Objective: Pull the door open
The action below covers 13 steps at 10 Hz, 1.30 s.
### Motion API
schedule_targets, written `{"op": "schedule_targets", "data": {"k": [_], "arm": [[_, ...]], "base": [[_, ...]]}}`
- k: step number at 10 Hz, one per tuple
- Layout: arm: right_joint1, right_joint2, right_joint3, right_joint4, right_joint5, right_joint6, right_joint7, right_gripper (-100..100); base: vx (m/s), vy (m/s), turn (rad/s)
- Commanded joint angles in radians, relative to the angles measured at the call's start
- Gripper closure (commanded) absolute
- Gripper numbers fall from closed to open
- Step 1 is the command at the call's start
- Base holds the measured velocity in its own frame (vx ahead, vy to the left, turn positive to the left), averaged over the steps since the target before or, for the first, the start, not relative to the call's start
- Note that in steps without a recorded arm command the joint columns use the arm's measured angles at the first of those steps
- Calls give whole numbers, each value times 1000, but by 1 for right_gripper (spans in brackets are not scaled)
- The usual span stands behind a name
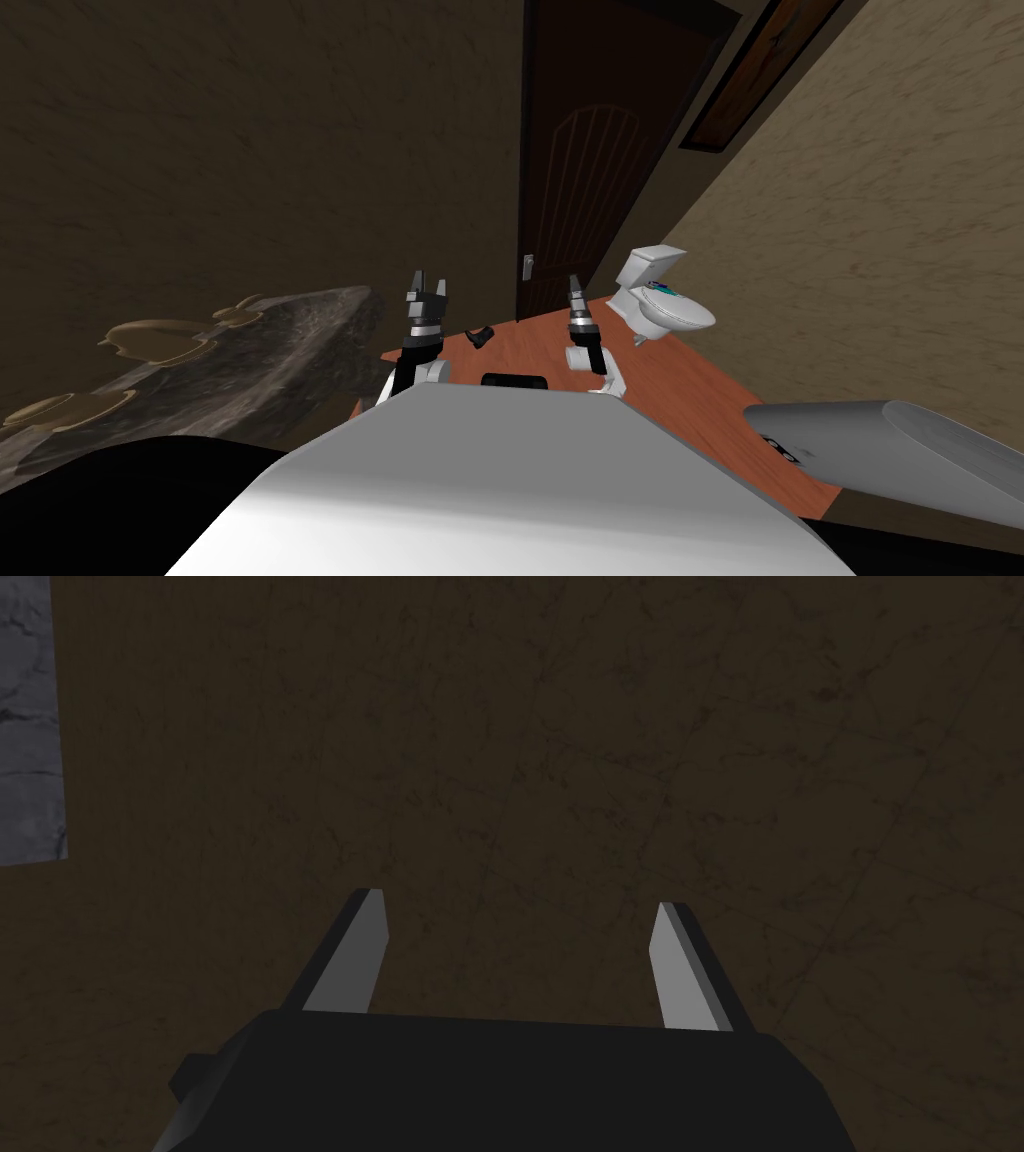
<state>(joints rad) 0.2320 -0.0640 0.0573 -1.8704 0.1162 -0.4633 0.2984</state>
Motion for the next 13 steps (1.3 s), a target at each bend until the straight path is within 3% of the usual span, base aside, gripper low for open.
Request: {"op": "schedule_targets", "data": {"k": [1, 2, 3, 4, 5, 6, 7, 8, 9, 10, 11, 12, 13], "arm": [[-16, 1, 0, 38, 7, -3, 19, -100], [-45, -1, 0, 75, 20, -5, 51, -100], [-45, -1, 0, 86, 20, -5, 51, -100], [-73, -3, 0, 124, 34, -7, 83, -100], [-73, -3, 0, 135, 34, -7, 83, -100], [-104, -4, 0, 175, 47, -10, 117, -100], [-104, -4, 0, 186, 47, -10, 117, -100], [-134, -6, 0, 228, 61, -13, 150, -100], [-134, -6, 0, 237, 61, -13, 150, -100], [-165, -7, 0, 273, 75, -15, 184, -100], [-165, -7, 0, 289, 75, -15, 184, -100], [-196, -8, 0, 322, 90, -18, 219, -100], [-196, -8, 0, 342, 90, -18, 219, -100]], "base": [[49, -11, -9], [49, -19, -19], [44, -13, -8], [54, -11, -22], [45, -4, -5], [49, -2, -21], [42, -4, -8], [55, -9, -17], [49, -10, -9], [53, -11, -18], [43, -7, -9], [49, -9, -24], [45, -5, -7]]}}
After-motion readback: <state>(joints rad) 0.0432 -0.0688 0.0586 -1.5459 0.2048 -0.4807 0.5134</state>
